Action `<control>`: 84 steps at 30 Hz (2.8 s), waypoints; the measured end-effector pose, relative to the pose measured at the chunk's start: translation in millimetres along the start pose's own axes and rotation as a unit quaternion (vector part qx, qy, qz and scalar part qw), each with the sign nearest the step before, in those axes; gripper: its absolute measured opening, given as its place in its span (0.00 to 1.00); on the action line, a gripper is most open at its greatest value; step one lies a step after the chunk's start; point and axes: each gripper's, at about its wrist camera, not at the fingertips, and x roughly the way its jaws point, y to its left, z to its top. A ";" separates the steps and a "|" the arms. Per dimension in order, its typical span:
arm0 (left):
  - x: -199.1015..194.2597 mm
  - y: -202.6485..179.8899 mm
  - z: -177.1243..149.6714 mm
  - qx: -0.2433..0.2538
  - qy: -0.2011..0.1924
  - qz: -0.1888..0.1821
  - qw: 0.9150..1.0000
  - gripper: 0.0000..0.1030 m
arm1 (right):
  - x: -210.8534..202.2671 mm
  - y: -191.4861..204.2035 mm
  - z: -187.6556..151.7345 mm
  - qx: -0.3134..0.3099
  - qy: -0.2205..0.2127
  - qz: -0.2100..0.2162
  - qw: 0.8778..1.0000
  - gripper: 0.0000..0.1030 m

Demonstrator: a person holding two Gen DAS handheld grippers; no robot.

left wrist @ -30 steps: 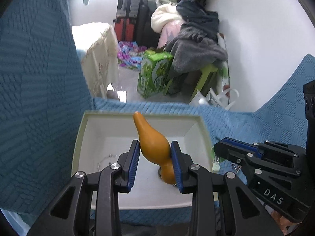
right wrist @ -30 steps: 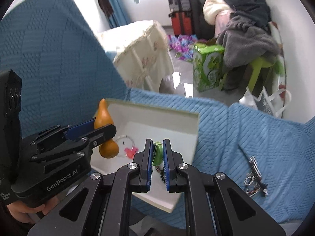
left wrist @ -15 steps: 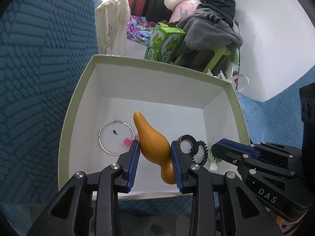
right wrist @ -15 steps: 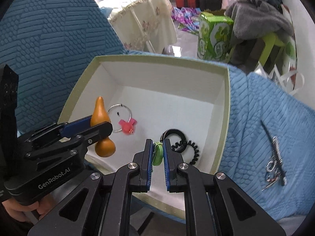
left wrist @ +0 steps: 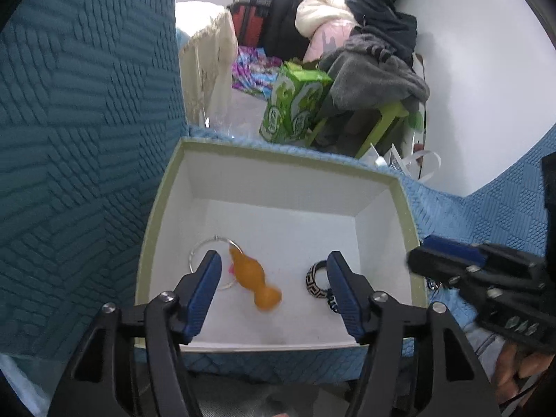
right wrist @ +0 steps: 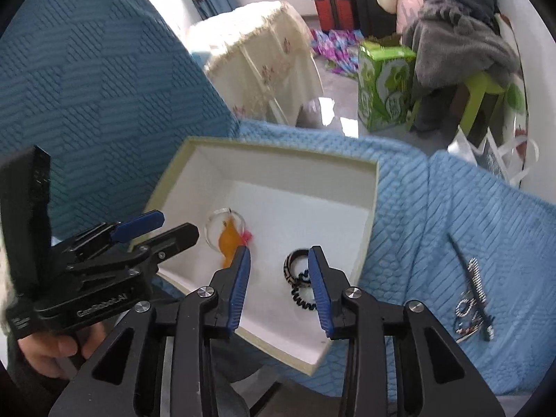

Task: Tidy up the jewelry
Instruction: 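Move both grippers back to the hair stick and chains on the sofa, then grasp the black hair stick with the right gripper while the left gripper pinches the bead chain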

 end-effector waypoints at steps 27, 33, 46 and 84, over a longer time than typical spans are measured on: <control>-52.4 -136.0 0.1 0.021 -0.097 -0.087 0.991 0.83 | -139.5 -116.8 -33.7 0.010 -0.152 -0.045 0.987 0.71; -17.6 -185.8 -23.7 0.054 -0.051 -0.107 0.991 0.81 | -127.2 -165.0 -61.9 0.051 -0.129 -0.064 0.988 0.64; 93.6 -274.4 -78.3 0.148 0.087 -0.172 0.970 0.30 | -76.5 -240.4 -86.2 0.137 -0.079 -0.067 0.985 0.31; 135.4 -259.0 -113.0 0.164 0.111 -0.129 0.972 0.00 | 2.7 -240.8 -70.9 0.104 0.028 -0.013 0.994 0.21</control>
